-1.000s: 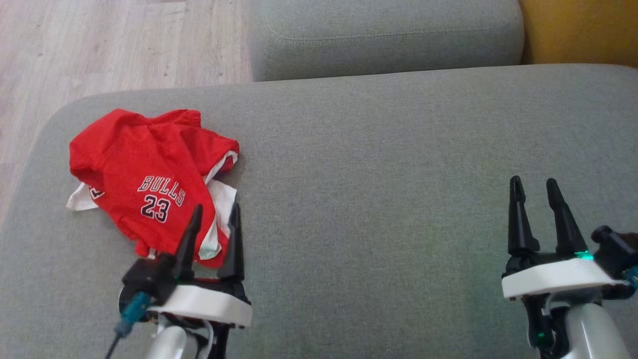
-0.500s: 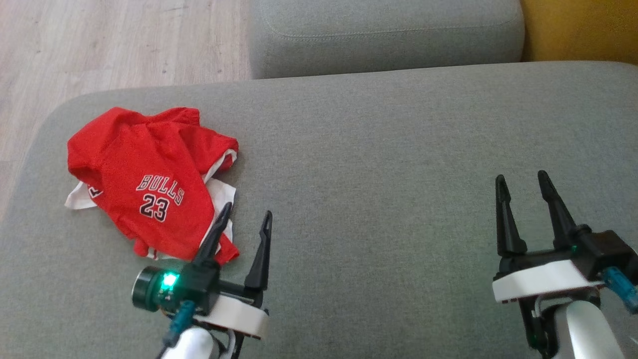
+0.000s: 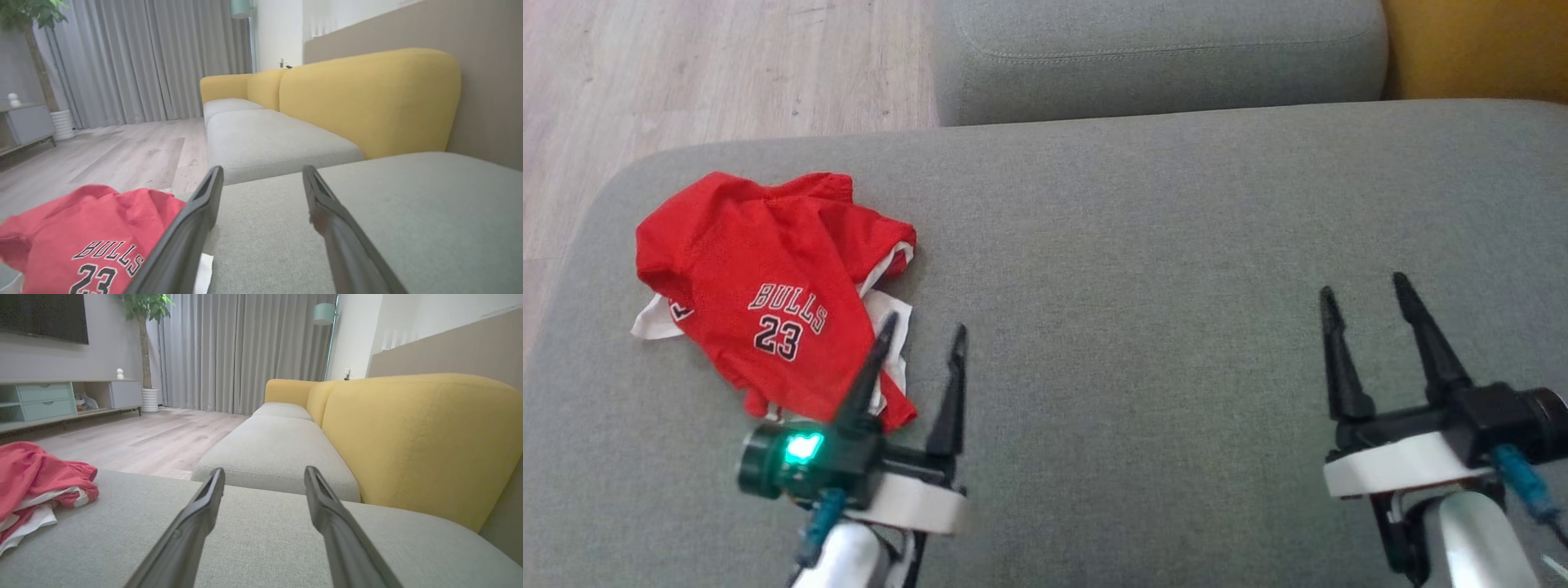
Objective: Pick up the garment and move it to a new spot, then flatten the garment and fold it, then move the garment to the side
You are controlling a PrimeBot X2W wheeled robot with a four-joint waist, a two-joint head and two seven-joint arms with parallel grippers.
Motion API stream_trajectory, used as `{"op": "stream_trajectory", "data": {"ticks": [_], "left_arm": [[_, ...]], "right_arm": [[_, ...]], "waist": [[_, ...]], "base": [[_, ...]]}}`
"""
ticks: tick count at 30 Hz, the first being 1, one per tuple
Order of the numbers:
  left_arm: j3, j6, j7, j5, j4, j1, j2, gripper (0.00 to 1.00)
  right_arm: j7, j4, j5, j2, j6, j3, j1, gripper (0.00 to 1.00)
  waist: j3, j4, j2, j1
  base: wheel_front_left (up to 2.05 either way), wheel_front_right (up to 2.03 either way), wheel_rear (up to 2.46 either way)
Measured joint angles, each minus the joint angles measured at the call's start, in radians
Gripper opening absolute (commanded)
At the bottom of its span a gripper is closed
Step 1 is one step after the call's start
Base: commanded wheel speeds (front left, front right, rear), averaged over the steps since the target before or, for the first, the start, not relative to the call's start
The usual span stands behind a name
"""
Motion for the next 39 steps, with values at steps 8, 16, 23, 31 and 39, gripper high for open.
{"op": "stream_trajectory", "data": {"ticks": [8,16,23,31,39], "left_arm": [[0.113,-0.041,-0.021,-0.006,-0.021,0.056,-0.035,1.00],[0.149,-0.100,-0.030,0.027,0.061,0.083,-0.065,1.00],[0.160,-0.126,-0.030,0.044,0.079,0.083,-0.085,1.00],[0.187,-0.143,-0.030,0.067,0.080,0.082,-0.096,1.00],[0.212,-0.151,-0.030,0.076,0.082,0.082,-0.105,1.00]], "right_arm": [[-0.024,0.058,0.168,0.000,0.000,-0.038,0.008,1.00],[-0.029,0.137,0.233,0.000,0.000,-0.009,0.009,1.00],[-0.029,0.146,0.242,0.000,0.000,-0.006,0.008,1.00],[-0.029,0.146,0.249,0.000,0.000,-0.002,0.008,1.00],[-0.029,0.145,0.253,0.000,0.000,0.019,0.008,1.00]], "waist": [[0.000,0.003,0.0000,0.0000],[-0.005,0.005,0.0000,0.0000],[-0.005,0.005,0.0000,0.0000],[-0.002,0.006,0.0000,0.0000],[-0.004,0.027,0.0000,0.0000]], "base": [[0.00,0.00,0.00],[0.00,0.00,0.00],[0.00,0.00,0.00],[0.00,0.00,0.00],[0.00,0.00,0.00]]}}
